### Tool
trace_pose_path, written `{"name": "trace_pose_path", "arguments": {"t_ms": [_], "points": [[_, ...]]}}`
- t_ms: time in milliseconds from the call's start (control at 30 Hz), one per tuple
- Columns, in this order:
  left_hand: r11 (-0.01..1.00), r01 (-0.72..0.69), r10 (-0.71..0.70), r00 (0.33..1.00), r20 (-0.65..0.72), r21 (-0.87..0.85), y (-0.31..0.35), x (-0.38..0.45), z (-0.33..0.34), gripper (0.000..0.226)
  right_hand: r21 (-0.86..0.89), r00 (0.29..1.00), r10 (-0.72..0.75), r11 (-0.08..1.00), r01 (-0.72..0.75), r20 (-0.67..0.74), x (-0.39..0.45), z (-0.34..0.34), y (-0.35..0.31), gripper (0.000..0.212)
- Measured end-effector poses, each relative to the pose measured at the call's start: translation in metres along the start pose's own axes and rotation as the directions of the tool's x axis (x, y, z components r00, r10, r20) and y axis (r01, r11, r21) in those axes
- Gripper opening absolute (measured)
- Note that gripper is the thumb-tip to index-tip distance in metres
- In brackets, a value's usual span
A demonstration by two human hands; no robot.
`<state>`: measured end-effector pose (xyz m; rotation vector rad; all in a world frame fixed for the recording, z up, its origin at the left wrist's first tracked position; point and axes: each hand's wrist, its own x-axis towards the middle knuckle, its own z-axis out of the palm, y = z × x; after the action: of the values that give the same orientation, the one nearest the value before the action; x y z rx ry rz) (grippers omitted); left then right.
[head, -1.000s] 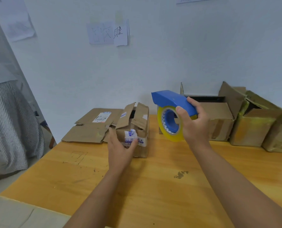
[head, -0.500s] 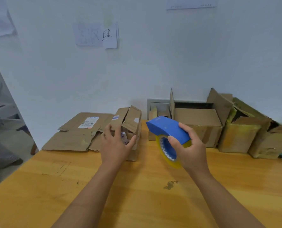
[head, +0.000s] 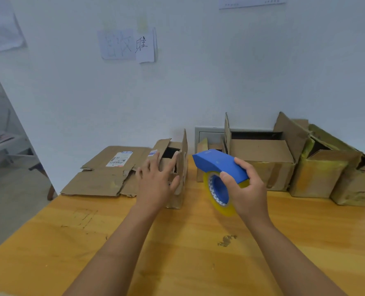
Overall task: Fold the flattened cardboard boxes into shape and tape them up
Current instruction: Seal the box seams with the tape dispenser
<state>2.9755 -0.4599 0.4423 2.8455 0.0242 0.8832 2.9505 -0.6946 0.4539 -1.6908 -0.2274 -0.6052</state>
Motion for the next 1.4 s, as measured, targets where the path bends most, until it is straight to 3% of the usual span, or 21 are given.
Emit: {"name": "trace_pose_path", "arguments": {"t_ms": [267,467,600,667,733,833,967,1133,1300,1400], "points": [[0.992,-0.106,0.114,0.985,-0.131,0.064,0.0,-0.009,-0.001,0.053,0.018,1.0,0.01,1.0,-0.009,-0.012,0.001,0.0,-0.003,0.048],[1.0,-0.013,0.015,0.996,-0.084,0.023,-0.001,-0.009,-0.001,0.053,0.011,1.0,0.002,1.0,-0.002,0.001,-0.001,-0.001,-0.005,0.047],[0.998,-0.023,0.019,0.997,-0.08,-0.057,-0.008,-0.007,0.001,0.056,-0.183,0.995,-0.068,0.98,0.079,0.067,-0.008,-0.002,0.003,0.063],[0.993,0.002,-0.013,0.995,-0.1,-0.114,-0.01,-0.007,0.004,0.059,-0.407,0.97,-0.195,0.881,0.239,0.148,-0.014,-0.001,0.011,0.064],[0.987,0.058,-0.075,0.991,-0.115,-0.151,-0.009,-0.006,0.006,0.066,-0.585,0.924,-0.318,0.716,0.38,0.211,-0.021,0.001,0.017,0.061],[0.973,0.164,-0.181,0.979,-0.092,-0.165,-0.003,-0.005,0.01,0.077,-0.7,0.834,-0.447,0.48,0.529,0.323,-0.032,0.004,0.033,0.052],[0.934,0.247,-0.261,0.965,-0.02,-0.259,0.004,-0.005,0.011,0.066,-0.798,0.87,-0.294,0.359,0.484,0.396,-0.047,0.004,0.048,0.061],[0.895,0.237,-0.286,0.955,-0.079,-0.379,-0.001,-0.014,-0.001,0.052,-0.848,0.908,-0.001,0.358,0.391,0.418,-0.056,0.0,0.06,0.085],[0.836,0.268,-0.373,0.918,-0.137,-0.48,-0.008,-0.021,-0.023,0.046,-0.886,0.892,0.214,0.343,0.312,0.397,-0.046,0.005,0.053,0.088],[0.705,0.364,-0.53,0.841,-0.111,-0.609,-0.018,-0.022,-0.043,0.042,-0.865,0.912,0.163,0.414,0.284,0.377,-0.032,0.012,0.036,0.084]]}}
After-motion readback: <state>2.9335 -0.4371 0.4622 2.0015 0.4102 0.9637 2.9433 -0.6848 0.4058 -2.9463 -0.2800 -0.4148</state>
